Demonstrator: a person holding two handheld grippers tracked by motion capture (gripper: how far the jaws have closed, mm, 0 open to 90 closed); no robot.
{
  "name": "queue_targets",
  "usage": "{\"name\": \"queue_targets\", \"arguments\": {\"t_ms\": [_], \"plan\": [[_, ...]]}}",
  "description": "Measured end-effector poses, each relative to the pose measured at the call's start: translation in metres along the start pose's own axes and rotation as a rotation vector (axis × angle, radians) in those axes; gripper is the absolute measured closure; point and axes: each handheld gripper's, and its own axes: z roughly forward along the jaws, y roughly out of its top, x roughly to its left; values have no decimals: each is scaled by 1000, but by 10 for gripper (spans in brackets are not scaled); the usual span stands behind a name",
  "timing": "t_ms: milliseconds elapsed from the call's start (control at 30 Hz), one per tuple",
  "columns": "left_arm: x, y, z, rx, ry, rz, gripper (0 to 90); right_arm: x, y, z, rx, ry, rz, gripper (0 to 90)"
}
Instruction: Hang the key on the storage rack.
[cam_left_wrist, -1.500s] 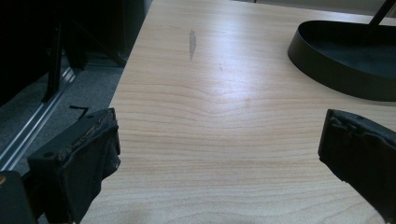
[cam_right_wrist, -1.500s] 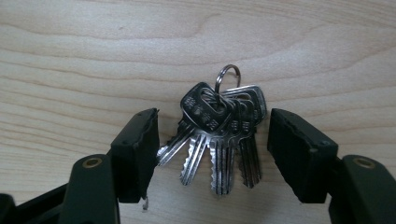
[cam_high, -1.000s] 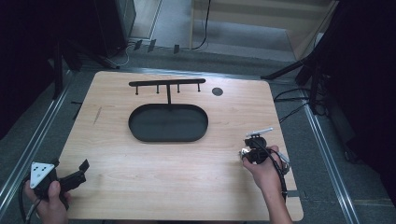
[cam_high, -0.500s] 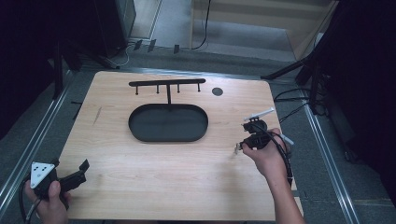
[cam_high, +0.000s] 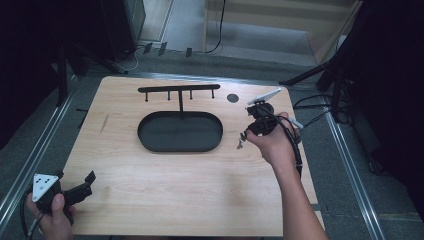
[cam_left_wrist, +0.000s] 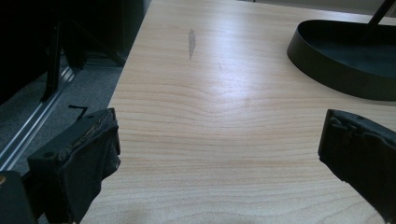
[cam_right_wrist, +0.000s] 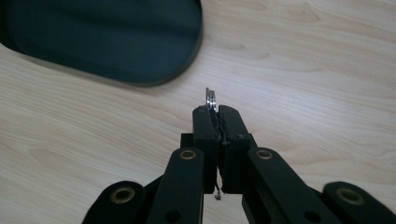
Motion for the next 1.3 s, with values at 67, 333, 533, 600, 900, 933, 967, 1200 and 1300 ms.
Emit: {"name": "queue_targets", "arguments": {"t_ms": [67, 333, 533, 600, 900, 933, 967, 1200, 1300], "plan": [[0, 0, 0, 0, 0, 0, 0, 3, 4, -1, -1, 7, -1, 878], [0, 0, 0, -2, -2, -1, 0, 24, 36, -5, -26, 27, -14, 879], [1, 0, 0, 0, -6, -2, 0, 36, 52, -8, -28, 37, -25, 878], [1, 0, 0, 0, -6, -2, 0, 39, 57, -9, -34, 44, -22, 878], [2, 0, 0, 1, -9, -8, 0, 55, 78, -22, -66, 56, -33, 879], [2, 0, 0, 1, -9, -10, 0, 57, 80, -23, -69, 55, -38, 878], [2, 0, 0, 1, -9, -10, 0, 57, 80, -23, -69, 55, -38, 878], [2, 0, 0, 0, -17, -18, 0, 67, 95, -29, -93, 40, -45, 878], [3, 0, 0, -1, -20, -23, 0, 69, 102, -29, -97, 33, -42, 879]]}}
